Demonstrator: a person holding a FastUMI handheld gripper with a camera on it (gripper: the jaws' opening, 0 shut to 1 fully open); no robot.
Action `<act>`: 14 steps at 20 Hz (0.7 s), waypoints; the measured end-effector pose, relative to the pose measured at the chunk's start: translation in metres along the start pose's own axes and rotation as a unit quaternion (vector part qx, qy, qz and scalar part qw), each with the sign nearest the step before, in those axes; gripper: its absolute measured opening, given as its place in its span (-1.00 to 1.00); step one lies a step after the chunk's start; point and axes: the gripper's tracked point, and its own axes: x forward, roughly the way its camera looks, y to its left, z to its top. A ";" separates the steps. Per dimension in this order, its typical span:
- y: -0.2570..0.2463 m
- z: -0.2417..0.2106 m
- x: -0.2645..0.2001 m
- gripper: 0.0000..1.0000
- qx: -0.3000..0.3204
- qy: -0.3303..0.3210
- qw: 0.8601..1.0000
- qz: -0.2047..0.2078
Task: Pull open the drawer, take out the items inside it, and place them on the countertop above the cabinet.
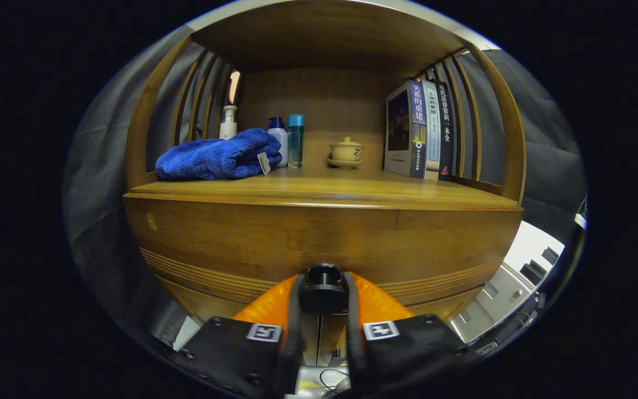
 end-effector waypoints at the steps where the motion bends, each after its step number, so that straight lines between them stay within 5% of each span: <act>1: 0.000 -0.002 0.000 -0.22 -0.002 0.007 1.000 -0.002; 14: 0.002 -0.014 -0.043 -0.22 0.011 0.018 1.000 -0.006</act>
